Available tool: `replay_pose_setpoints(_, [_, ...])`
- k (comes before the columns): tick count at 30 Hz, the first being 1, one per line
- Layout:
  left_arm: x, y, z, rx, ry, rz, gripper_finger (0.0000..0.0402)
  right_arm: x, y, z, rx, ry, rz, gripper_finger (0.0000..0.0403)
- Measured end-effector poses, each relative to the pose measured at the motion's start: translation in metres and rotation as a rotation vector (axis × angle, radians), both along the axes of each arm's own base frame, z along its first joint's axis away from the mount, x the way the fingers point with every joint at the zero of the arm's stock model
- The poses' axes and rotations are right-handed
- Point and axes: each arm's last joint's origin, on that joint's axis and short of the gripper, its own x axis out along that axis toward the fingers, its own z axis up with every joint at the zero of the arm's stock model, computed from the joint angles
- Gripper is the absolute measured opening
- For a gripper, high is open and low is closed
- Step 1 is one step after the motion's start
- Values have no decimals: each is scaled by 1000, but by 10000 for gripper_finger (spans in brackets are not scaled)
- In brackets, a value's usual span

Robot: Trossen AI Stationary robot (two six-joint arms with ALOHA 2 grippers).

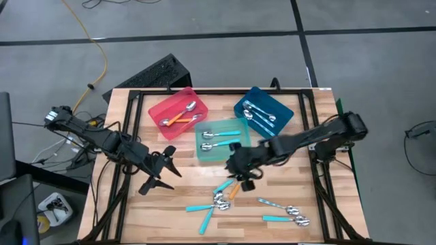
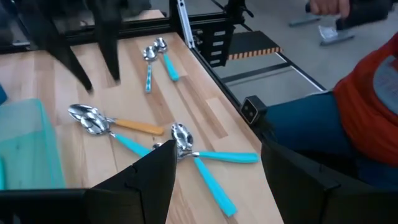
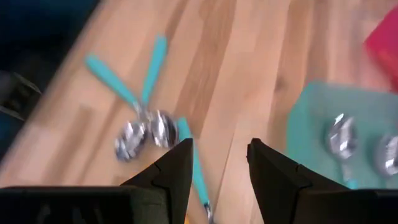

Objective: Sort silverware by color (type)
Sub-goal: Put the blue spoon into the green bin

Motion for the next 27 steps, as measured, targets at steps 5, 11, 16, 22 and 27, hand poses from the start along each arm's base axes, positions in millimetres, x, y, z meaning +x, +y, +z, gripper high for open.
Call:
replay_pose_setpoints(5, [-2, -4, 0, 12, -5, 8, 218, 19, 5, -48, -54, 135, 36, 176])
replay_pose_setpoints(11, [-3, -6, 0, 13, -1, -2, 218, 29, 14, -84, -109, 218, 122, 176])
replay_pose_setpoints(16, [-3, -7, -1, 15, 3, -4, 218, 30, 22, -96, -157, 232, 199, 176])
replay_pose_setpoints(22, [-3, -6, -1, 22, -1, -4, 218, 31, 18, -101, -137, 259, 163, 176])
replay_pose_setpoints(27, [-3, -6, -1, 22, -1, -5, 218, 36, 20, -112, -105, 269, 119, 178])
